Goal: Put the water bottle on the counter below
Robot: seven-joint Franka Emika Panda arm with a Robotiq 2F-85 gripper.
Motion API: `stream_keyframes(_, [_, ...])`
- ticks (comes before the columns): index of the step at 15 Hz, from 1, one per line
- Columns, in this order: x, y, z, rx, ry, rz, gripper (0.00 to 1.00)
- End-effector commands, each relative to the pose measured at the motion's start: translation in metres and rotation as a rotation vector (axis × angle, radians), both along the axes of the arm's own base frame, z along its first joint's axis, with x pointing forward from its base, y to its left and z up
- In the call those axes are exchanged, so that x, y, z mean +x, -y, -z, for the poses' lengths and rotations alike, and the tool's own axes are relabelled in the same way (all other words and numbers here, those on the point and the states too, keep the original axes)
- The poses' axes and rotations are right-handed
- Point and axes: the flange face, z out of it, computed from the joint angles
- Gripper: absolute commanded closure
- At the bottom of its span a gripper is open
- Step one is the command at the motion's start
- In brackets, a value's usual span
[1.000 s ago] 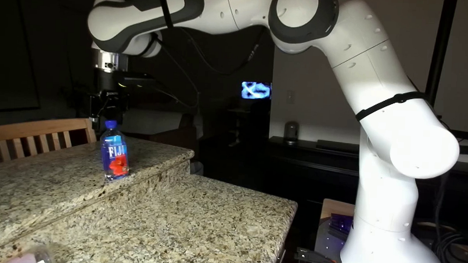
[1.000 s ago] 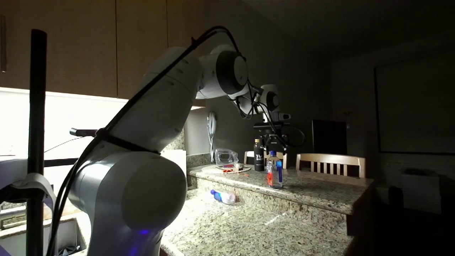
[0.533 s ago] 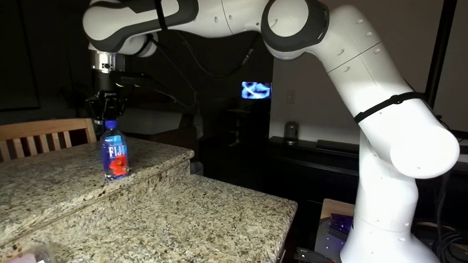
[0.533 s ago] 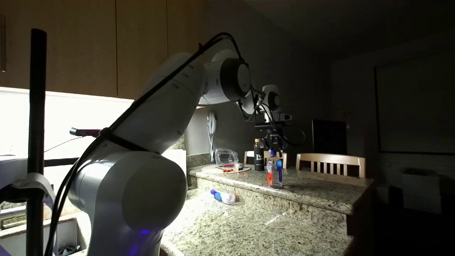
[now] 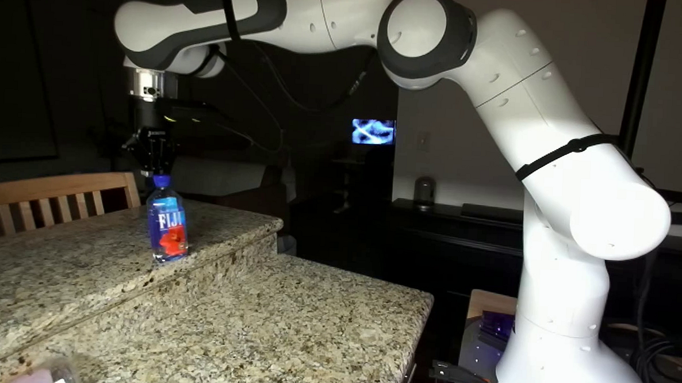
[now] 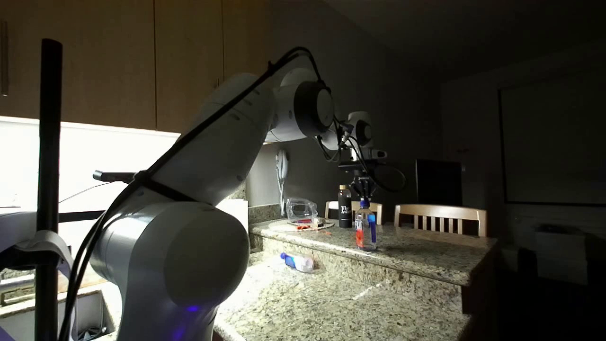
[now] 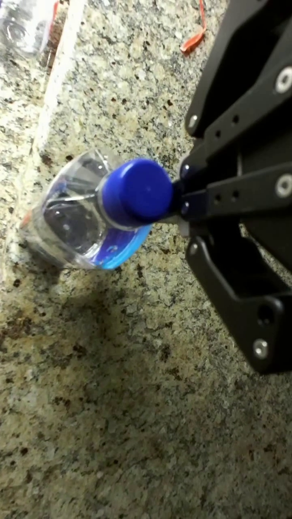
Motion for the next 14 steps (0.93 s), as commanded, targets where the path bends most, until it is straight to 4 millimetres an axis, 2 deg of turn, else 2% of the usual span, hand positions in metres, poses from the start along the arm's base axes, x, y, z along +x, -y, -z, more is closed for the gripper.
stream_keyframes(1, [0.0001,0.0036,-0.0038,-0.018,-0.007,0.023,0.64])
stream_keyframes(10, [-0.0034,0.0061,-0.0010,-0.013,-0.031,0.018,0.07])
stream_keyframes(12, [-0.0056,0.0038,0.0006,-0.016,-0.045,0.015,0.00])
stream_keyframes(14, [-0.0073,0.0024,0.0021,-0.017,-0.058,0.014,0.00])
